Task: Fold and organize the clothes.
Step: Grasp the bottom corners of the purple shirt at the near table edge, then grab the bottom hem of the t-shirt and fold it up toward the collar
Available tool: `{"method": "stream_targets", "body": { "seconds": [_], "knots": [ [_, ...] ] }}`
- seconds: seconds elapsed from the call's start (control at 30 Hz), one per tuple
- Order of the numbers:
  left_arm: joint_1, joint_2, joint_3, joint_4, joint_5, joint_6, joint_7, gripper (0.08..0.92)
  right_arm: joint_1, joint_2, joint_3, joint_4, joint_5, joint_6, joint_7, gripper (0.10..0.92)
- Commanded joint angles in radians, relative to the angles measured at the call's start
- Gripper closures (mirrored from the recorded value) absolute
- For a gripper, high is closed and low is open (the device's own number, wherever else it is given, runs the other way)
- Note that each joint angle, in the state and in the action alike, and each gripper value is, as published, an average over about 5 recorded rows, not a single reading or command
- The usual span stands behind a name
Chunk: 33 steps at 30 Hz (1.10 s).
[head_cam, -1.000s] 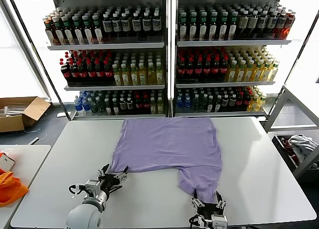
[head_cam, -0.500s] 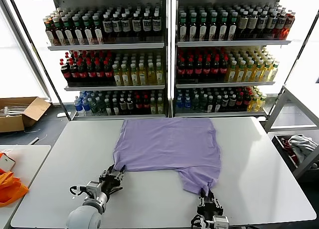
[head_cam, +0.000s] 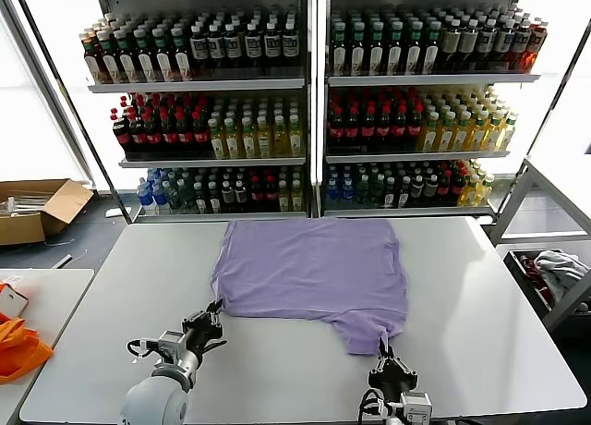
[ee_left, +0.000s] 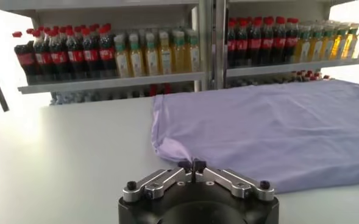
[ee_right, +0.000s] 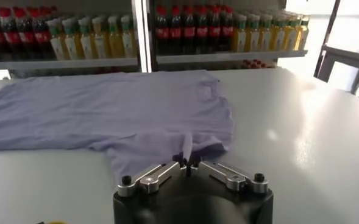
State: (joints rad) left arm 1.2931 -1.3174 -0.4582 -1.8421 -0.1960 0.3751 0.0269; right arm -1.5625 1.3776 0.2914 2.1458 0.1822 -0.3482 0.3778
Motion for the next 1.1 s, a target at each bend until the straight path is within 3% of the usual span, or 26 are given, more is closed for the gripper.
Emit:
{"method": "stream_targets", "body": {
  "seconds": [0.03,0.43,0.8,1.1],
  "knots": [
    [-0.030,-0.003,-0.002,0.014,-0.004,-0.036,0.000,0.914,0.061,0.000,0.035,0.012,-0.004,0.027,-0.030,0.912],
    [-0.192,-0.011,0.016,0.133,-0.062,-0.089,-0.021,0.914,0.266,-0.018,0.060,-0.095,0.026,0.041,-0.057,0.912],
    [-0.366,-0.022,0.072,0.330,-0.073,-0.108,-0.034,0.914,0.509,-0.036,0.021,-0.352,0.058,0.016,-0.103,0.912],
    [-0.434,-0.023,0.087,0.435,-0.071,-0.119,-0.036,0.914,0.623,-0.025,0.012,-0.510,0.055,0.005,-0.119,0.912]
  ]
}}
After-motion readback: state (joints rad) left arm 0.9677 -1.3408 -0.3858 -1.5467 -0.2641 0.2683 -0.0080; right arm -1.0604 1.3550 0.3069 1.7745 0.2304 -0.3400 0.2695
